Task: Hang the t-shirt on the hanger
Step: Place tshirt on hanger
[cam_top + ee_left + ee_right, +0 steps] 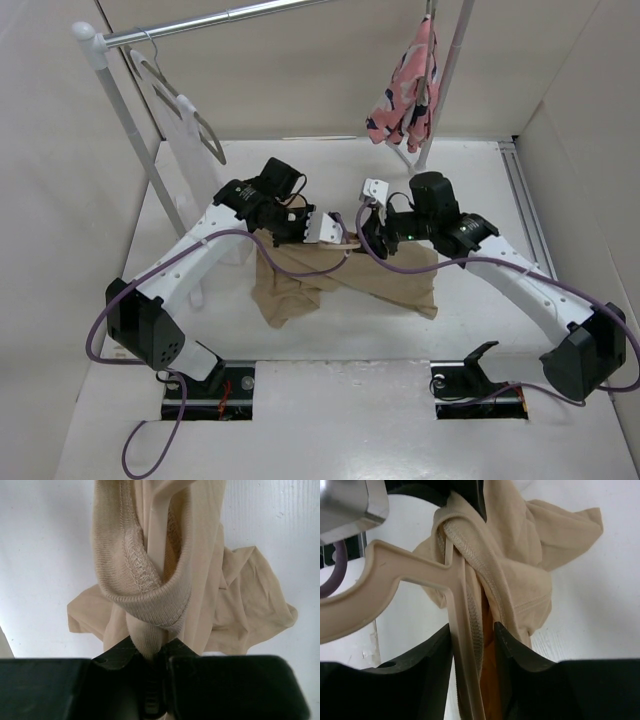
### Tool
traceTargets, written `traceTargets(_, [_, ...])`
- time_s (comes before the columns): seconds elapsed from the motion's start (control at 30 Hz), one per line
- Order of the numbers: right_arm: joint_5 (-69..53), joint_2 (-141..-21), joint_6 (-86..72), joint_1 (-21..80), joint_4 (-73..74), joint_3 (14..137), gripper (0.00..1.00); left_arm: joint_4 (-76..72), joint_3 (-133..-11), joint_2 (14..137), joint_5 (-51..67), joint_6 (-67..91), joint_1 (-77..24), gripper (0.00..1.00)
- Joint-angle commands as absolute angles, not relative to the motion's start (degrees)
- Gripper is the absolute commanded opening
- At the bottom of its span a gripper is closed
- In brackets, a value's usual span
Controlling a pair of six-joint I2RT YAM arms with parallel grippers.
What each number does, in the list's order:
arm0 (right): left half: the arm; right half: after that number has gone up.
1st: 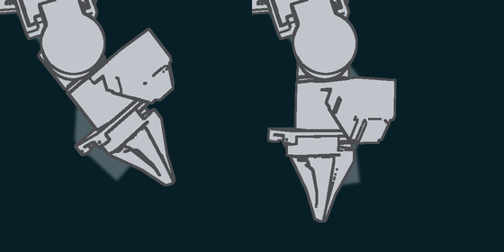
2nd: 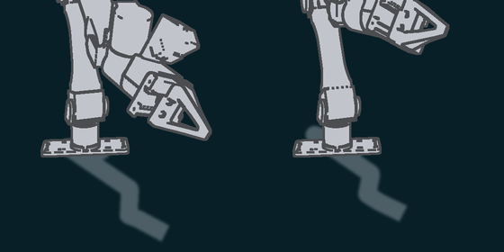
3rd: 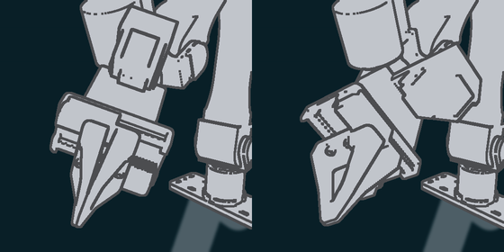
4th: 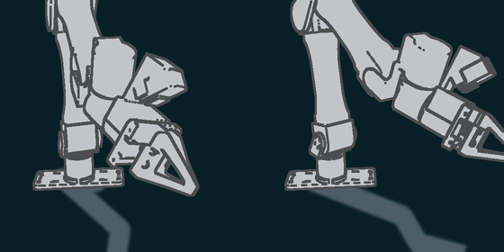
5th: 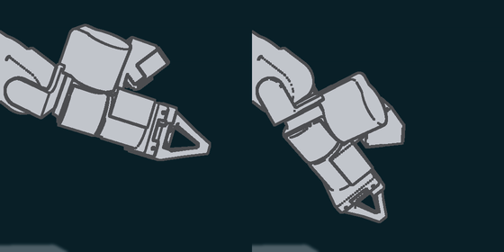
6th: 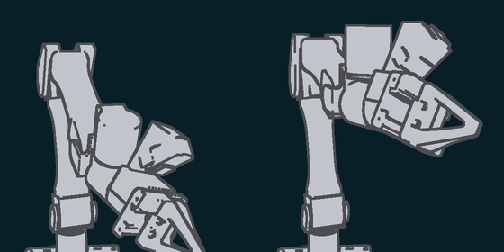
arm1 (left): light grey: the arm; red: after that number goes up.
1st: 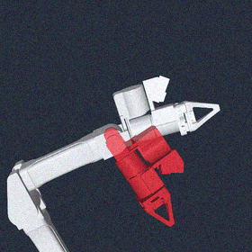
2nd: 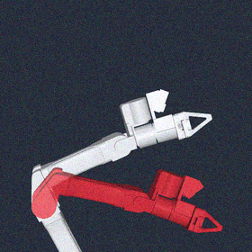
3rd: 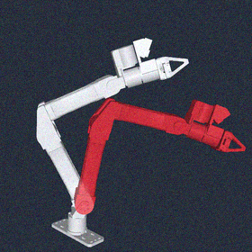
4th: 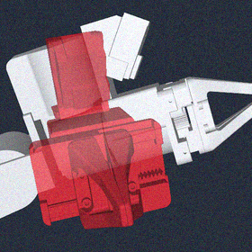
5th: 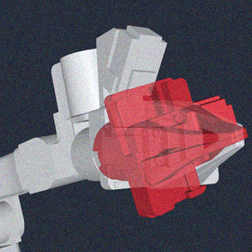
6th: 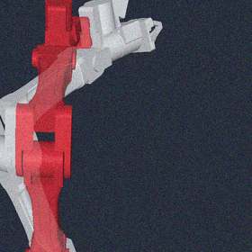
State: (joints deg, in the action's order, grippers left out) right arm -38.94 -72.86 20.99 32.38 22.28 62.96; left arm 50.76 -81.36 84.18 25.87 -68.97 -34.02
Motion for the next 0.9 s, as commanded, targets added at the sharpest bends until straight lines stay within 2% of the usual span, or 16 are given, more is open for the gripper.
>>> traceTargets(0.0, [-40.2, -72.4, 19.2, 33.1, 15.4, 63.3, 0.43, 49.5, -83.7, 81.7, 28.6, -67.1, -33.9, 0.0])
traceTargets(0.1, [-37.7, -72.4, 16.3, 33.7, 12.6, 62.8, 0.28, 49.5, -83.7, 81.7, 28.6, -67.8, -33.9, 0.0])
traceTargets(0.17, [-36.0, -72.9, 14.9, 33.7, 12.0, 62.1, 0.1, 49.5, -83.7, 81.7, 28.6, -67.9, -33.9, 0.0])
traceTargets(0.23, [-34.0, -73.6, 14.4, 33.7, 12.0, 62.6, 0.0, 49.5, -83.7, 81.7, 28.6, -67.2, -33.9, 0.0])
traceTargets(0.3, [-34.0, -73.6, 14.4, 33.7, 12.0, 62.6, 0.0, 47.0, -83.1, 81.7, 26.2, -64.9, -33.9, 0.0])
traceTargets(0.43, [-34.6, -70.5, 12.4, 30.1, 12.0, 60.7, 0.0, 39.7, -81.0, 81.7, 19.9, -54.2, -33.9, 0.33])
traceTargets(0.53, [-34.1, -67.1, 11.6, 25.9, 12.0, 58.3, 0.0, 33.3, -78.8, 81.0, 16.8, -43.4, -33.4, 0.39])
traceTargets(0.6, [-34.1, -65.1, 11.1, 24.8, 12.6, 57.4, 0.0, 30.3, -77.4, 80.4, 16.8, -39.0, -31.1, 0.47])
traceTargets(0.63, [-34.1, -64.6, 11.1, 24.2, 12.6, 56.8, 0.0, 27.9, -76.0, 80.4, 16.1, -37.1, -31.1, 0.51])
traceTargets(0.67, [-34.1, -64.1, 11.1, 24.2, 12.6, 56.8, 0.0, 27.2, -75.2, 80.4, 14.6, -35.2, -31.1, 0.64])
traceTargets(0.87, [-34.1, -60.3, 9.2, 24.2, 12.6, 56.8, 0.0, 25.2, -72.9, 80.9, 5.6, -31.9, -32.5, 0.66])
